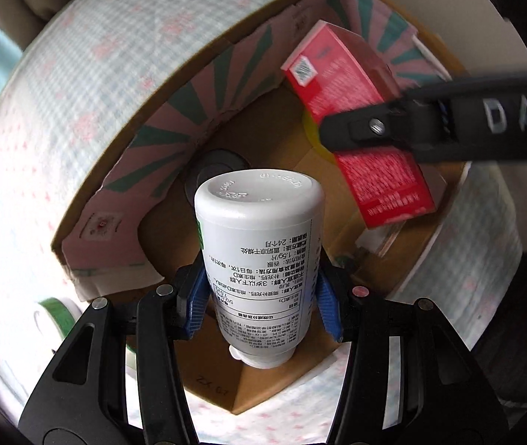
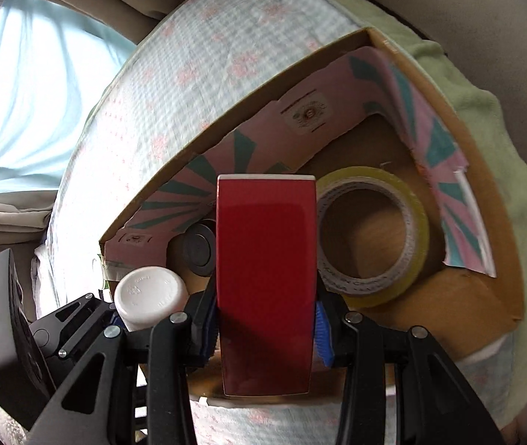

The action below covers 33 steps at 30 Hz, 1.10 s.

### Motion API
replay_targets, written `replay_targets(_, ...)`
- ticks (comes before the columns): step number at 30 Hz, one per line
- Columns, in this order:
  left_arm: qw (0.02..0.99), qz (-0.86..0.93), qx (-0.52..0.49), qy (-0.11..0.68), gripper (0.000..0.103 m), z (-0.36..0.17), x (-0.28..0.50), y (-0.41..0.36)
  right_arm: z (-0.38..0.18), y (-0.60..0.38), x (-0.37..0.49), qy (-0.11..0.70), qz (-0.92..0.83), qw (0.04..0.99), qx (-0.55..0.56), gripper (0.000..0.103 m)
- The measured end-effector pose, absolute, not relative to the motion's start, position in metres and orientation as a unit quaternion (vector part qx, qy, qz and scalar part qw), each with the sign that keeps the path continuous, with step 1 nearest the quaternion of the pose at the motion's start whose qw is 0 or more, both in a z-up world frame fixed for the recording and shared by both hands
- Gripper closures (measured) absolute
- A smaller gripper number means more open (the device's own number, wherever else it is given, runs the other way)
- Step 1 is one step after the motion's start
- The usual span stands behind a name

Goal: Organize rigid objects
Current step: 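Carry the pill bottle and red box with both tools over the cardboard box, then open both tools to drop the bottle and red box into the box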

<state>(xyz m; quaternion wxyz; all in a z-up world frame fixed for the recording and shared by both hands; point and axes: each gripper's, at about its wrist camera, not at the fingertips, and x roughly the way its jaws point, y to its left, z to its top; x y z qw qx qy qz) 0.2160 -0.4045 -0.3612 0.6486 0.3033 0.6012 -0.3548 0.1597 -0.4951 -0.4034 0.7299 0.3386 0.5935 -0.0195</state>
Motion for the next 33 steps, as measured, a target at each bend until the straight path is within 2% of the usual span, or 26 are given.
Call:
replay_targets(8,0.625,-0.396,0.373,0.560,0.056,-0.371,0.194,-0.391,-0.416,-0.497,0.173,0.600,0.018,0.716,0.357,0.063)
replay_targets(9,0.626,-0.394,0.370,0.562,0.051,-0.372,0.194,-0.390,-0.416,-0.496,0.176,0.603,0.021,0.716,0.350,0.063)
replay_targets(10,0.630,-0.391,0.366,0.562,0.040,-0.370,0.193,-0.388,-0.415,-0.494,0.179,0.604,0.021,0.719,0.343,0.062)
replay_targets(11,0.638,-0.386,0.360,0.561,0.005,-0.366,0.193,-0.385,-0.413,-0.494,0.180,0.604,0.017,0.721,0.339,0.049)
replay_targets(12,0.649,-0.382,0.354,0.555,0.000,-0.361,0.194,-0.382,-0.410,-0.494,0.181,0.598,0.011,0.726,0.339,0.021)
replay_targets(13,0.654,-0.382,0.348,0.552,0.000,-0.355,0.195,-0.379,-0.405,-0.495,0.182,0.590,0.001,0.733,0.338,0.003)
replay_targets(14,0.657,-0.383,0.339,0.553,0.000,-0.350,0.196,-0.375,-0.400,-0.497,0.180,0.581,-0.006,0.740,0.339,0.000)
replay_targets(21,0.668,-0.367,0.303,0.572,0.000,-0.331,0.204,-0.353,-0.389,-0.506,0.154,0.563,-0.037,0.744,0.358,0.000)
replay_targets(33,0.684,-0.356,0.245,0.588,0.000,-0.302,0.197,-0.324,-0.349,-0.498,0.139,0.571,-0.042,0.753,0.325,0.000)
